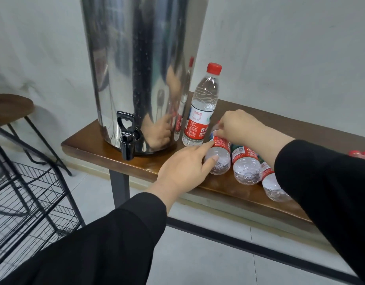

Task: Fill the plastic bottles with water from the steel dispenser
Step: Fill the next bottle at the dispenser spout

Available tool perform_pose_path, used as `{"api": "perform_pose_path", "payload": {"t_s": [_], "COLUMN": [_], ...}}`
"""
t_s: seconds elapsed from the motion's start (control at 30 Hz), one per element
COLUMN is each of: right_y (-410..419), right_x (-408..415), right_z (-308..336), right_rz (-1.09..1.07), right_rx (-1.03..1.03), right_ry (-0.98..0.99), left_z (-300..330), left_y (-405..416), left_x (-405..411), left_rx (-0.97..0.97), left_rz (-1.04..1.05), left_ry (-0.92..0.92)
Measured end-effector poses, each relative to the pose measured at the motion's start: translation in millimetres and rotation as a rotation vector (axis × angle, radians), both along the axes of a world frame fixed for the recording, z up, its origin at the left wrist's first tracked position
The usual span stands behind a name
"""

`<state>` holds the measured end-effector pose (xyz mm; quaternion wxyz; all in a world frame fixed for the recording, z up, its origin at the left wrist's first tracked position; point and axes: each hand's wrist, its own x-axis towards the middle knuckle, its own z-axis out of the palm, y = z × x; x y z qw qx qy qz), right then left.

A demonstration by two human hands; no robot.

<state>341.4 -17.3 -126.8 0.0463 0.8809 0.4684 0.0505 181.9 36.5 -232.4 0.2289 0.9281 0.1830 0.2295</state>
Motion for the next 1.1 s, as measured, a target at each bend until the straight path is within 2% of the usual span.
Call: {"api": "perform_pose_path", "payload": {"t_s": [0.27, 0.4, 0.67, 0.8, 0.97, 1.1], "right_y": [-20, -31, -56, -73, -95, -119], "right_x": [-48, -78, -112, -132, -163, -195], "right_z": [-7, -8, -8, -5, -20, -35], "right_rz": [-0.075, -0.092, -0.235, -0.267, -0.139, 0.049], "right_rx": [0.126, 0.114, 0.286, 0.425, 0.712, 0.667], "right_ry": [0.039, 0.045, 0.407, 0.533, 0.718, 0.813], "left_z": [0, 7, 25, 33, 37, 35], "left_y": [-14, -31, -61, -74, -91, -97], "left_x": [-14, -21, -61, -79, -107, -134], "left_rx": [-0.25, -0.513, -0.714, -0.89, -1.513, -1.533], "left_rz": [0.099, 0.118, 0.143, 0.158, 0.084, 0.08], "left_ry": [0.016, -0.072, -0.171, -0.331, -0.495, -0.488]}}
